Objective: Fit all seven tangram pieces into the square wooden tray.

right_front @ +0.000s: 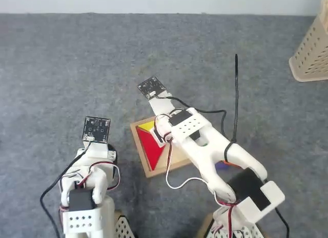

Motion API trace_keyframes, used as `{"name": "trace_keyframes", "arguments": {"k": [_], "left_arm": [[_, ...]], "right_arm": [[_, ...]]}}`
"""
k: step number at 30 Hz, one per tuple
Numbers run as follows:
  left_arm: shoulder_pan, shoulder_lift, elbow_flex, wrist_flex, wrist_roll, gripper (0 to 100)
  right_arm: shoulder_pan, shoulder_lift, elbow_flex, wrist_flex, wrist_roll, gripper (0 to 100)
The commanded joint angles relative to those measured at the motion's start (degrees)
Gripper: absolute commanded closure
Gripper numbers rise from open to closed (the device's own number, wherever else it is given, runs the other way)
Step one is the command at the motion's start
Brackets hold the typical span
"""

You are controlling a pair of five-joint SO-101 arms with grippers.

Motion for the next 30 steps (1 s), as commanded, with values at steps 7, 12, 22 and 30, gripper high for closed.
{"name": "trace_keyframes", "arguments": {"k": [7,12,22,30], "left_arm": [[0.2,-1.3,-0.5,0.2,0.5,93],[0.2,-1.3,-0.5,0.2,0.5,93],[0.2,-1.3,-0.5,0.2,0.5,93],[0.2,-1.3,-0.5,0.2,0.5,93]], "right_arm": [[0.9,-0.8,-0.7,0.4,1.1,98.9],[1.0,-0.8,-0.7,-0.7,1.1,98.6],[0.8,-0.8,-0.7,-0.7,1.0,87.6],[0.8,-0.8,-0.6,-0.7,0.9,87.9]]}}
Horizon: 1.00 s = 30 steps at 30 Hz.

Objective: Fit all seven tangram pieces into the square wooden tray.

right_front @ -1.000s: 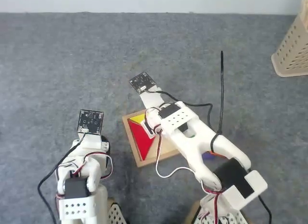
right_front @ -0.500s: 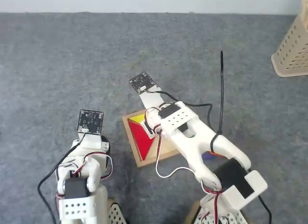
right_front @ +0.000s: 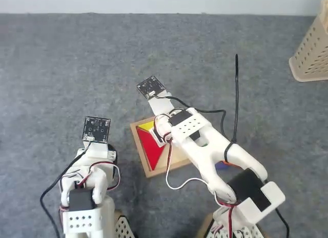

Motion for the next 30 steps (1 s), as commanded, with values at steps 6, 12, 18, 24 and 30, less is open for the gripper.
{"name": "trace_keyframes", "arguments": {"k": [6,12,18,24,30], "left_arm": [[0.2,-1.3,-0.5,0.2,0.5,93],[0.2,-1.3,-0.5,0.2,0.5,93],[0.2,-1.3,-0.5,0.2,0.5,93],[0.2,-1.3,-0.5,0.2,0.5,93],[0.2,-1.3,-0.5,0.2,0.5,93]], "right_arm": [[0.8,-0.8,-0.6,-1.0,0.9,87.9],[0.8,1.5,-0.1,-4.4,1.1,87.9],[0.9,3.4,-0.2,-6.9,1.2,87.9],[1.9,-2.7,-0.2,-4.4,1.2,87.9],[5.8,-15.5,0.2,4.7,1.1,87.6]]}}
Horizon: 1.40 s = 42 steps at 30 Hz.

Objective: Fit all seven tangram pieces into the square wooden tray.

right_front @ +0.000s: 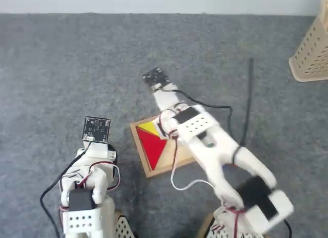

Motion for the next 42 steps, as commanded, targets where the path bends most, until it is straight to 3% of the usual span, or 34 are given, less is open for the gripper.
{"name": "trace_keyframes", "arguments": {"k": [1,13,21,32,38,42], "left_arm": [[0.2,-1.3,-0.5,0.2,0.5,93],[0.2,-1.3,-0.5,0.2,0.5,93],[0.2,-1.3,-0.5,0.2,0.5,93],[0.2,-1.3,-0.5,0.2,0.5,93],[0.2,-1.3,-0.5,0.2,0.5,93],[0.2,-1.3,-0.5,0.2,0.5,93]], "right_arm": [[4.2,-10.3,-0.3,6.5,1.1,87.6],[15.6,-17.1,0.4,16.6,4.3,87.9],[21.8,-17.5,8.7,11.3,7.9,87.6],[23.3,-16.9,9.4,10.4,6.9,87.5],[27.8,-16.5,6.2,13.6,9.6,87.3],[27.6,-11.8,2.8,17.2,11.1,81.0]]}}
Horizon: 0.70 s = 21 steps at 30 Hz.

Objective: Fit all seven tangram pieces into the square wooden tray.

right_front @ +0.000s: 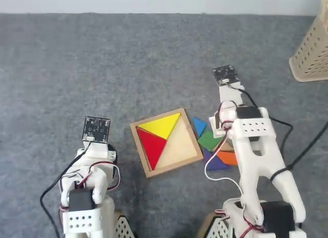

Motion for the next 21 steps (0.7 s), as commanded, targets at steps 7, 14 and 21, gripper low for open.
{"name": "trace_keyframes", "arguments": {"k": [7,14,21], "left_arm": [[0.2,-1.3,-0.5,0.2,0.5,93],[0.2,-1.3,-0.5,0.2,0.5,93],[0.2,-1.3,-0.5,0.2,0.5,93]], "right_arm": [[1.5,10.5,-14.6,14.5,5.2,78.6],[0.7,10.6,-12.7,17.6,18.6,78.6],[0.5,10.5,-8.5,21.8,31.9,78.6]]}}
